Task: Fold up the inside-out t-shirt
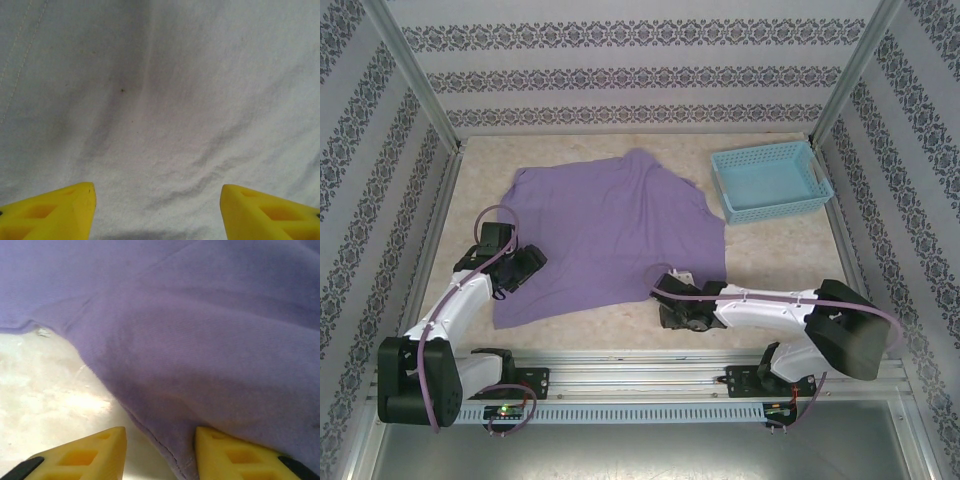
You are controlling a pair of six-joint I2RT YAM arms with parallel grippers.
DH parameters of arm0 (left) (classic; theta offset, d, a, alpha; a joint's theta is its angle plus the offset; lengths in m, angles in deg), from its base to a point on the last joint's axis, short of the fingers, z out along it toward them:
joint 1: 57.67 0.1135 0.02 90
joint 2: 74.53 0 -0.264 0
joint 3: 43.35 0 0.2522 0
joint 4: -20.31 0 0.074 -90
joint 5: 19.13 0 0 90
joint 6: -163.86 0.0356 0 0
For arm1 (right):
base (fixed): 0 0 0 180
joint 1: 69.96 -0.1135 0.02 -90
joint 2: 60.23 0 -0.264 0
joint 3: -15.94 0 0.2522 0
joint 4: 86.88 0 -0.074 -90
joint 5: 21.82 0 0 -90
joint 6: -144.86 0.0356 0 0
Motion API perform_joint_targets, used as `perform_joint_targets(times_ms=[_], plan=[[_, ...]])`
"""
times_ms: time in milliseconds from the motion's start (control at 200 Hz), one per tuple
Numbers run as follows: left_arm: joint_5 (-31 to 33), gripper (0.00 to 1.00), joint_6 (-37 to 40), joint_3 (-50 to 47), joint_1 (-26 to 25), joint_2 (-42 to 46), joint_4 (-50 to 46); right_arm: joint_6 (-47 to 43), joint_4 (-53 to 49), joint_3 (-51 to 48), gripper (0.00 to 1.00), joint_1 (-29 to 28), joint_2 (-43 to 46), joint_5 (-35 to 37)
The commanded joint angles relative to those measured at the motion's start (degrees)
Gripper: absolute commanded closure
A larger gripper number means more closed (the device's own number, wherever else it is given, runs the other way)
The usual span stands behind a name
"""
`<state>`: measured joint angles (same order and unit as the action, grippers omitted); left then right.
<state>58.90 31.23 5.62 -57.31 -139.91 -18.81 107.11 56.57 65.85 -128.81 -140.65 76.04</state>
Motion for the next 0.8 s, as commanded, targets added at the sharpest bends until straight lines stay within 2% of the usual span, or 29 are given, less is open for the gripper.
perform_joint_targets(times_ms=[0,265,375,480,550,644,794], plan=[[2.7,0.31,1.7,-0.6,-0.6,-0.1,1.5,3.2,0.6,-0.2,0.60,-3.4,-1.3,-3.0],[4.9,0.29,2.6,1.8,-0.6,-2.0,0.7,4.7,-0.7,4.8,0.62,-11.5,-1.8,-4.2],[5.4,0.29,3.3,3.5,-0.5,-2.6,-0.3,3.2,-6.0,8.2,0.60,-11.6,0.5,-1.4],[5.4,0.29,4.1,4.8,-0.6,-2.9,-1.3,0.3,-12.8,11.3,0.54,-10.1,5.7,3.3],[5.5,0.29,4.6,5.9,-0.7,-3.4,-1.7,-2.6,-15.3,11.9,0.51,-6.5,9.6,5.9],[4.6,0.29,4.6,7.3,-1.1,-4.9,-0.7,-8.7,-14.2,11.7,0.49,3.7,12.3,4.4],[4.1,0.28,3.1,9.0,-4.6,-9.5,1.6,-16.5,-9.1,15.2,0.44,18.9,6.3,-0.8]])
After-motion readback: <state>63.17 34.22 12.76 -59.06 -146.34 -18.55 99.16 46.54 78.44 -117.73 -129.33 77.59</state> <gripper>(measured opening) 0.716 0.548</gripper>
